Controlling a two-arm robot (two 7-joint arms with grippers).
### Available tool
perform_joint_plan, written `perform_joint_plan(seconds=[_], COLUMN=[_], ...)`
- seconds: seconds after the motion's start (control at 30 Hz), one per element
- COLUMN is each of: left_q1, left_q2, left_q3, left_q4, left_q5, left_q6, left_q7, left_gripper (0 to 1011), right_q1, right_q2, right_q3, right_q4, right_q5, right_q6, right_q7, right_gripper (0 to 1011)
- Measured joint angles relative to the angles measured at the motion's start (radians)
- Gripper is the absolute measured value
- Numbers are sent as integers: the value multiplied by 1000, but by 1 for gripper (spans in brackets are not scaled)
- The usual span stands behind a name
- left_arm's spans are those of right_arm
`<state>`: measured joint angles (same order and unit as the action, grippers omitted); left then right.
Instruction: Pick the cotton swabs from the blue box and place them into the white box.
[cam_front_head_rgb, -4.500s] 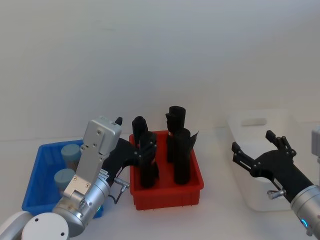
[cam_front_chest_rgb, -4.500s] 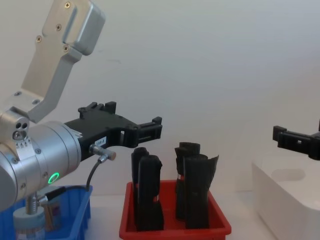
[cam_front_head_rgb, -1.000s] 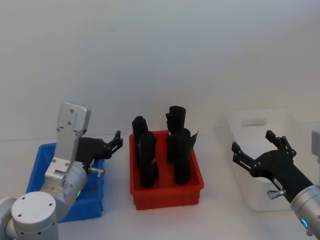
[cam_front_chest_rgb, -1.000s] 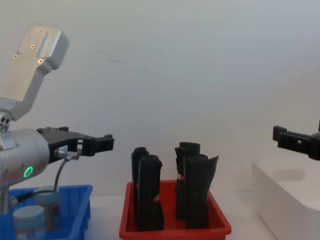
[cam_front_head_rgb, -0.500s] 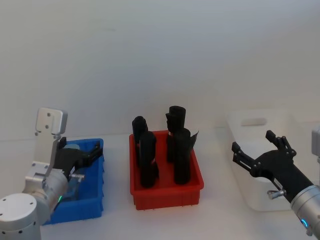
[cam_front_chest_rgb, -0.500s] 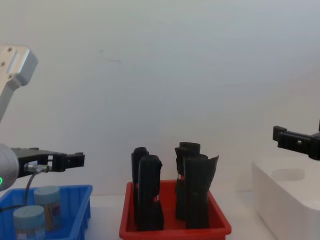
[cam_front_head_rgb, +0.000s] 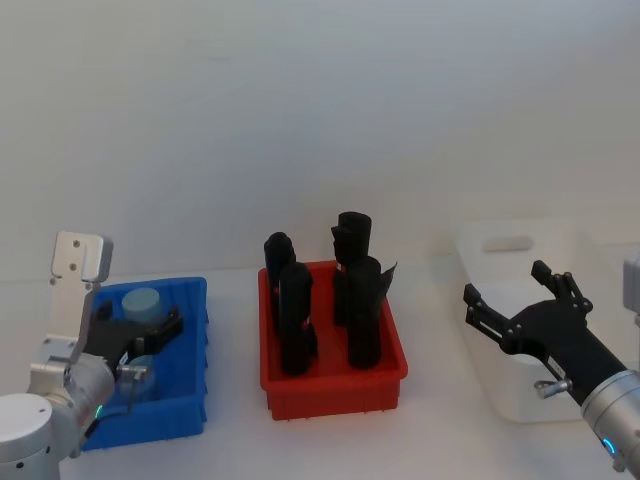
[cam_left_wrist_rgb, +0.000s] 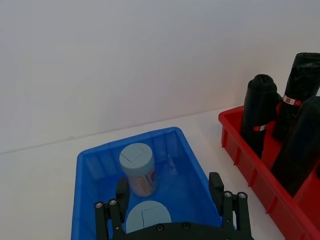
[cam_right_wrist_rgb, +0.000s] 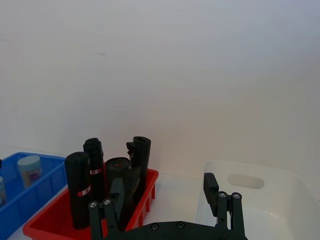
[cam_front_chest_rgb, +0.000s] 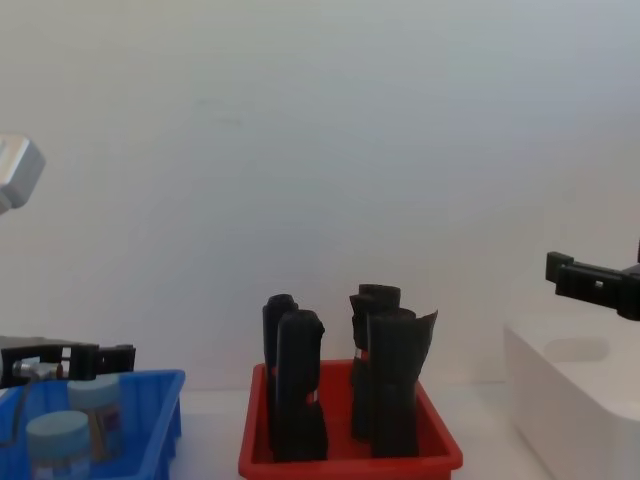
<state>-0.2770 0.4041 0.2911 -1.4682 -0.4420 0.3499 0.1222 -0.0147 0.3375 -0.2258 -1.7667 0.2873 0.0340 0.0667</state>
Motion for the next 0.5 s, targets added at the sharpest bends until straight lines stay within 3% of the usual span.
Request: perform_joint_plan(seconds=[0.5], left_q1=[-5], left_q2=[-2], left_q3=[-11], left_q4=[52], left_q5=[-19], left_q6=[18], left_q7=[-33], left_gripper=[1004], right_q1=[0], right_q2=[0], right_q3=[0], right_q4=[0], right_q5=[0], right_q6=[0], right_q7=[0], right_gripper=[1001])
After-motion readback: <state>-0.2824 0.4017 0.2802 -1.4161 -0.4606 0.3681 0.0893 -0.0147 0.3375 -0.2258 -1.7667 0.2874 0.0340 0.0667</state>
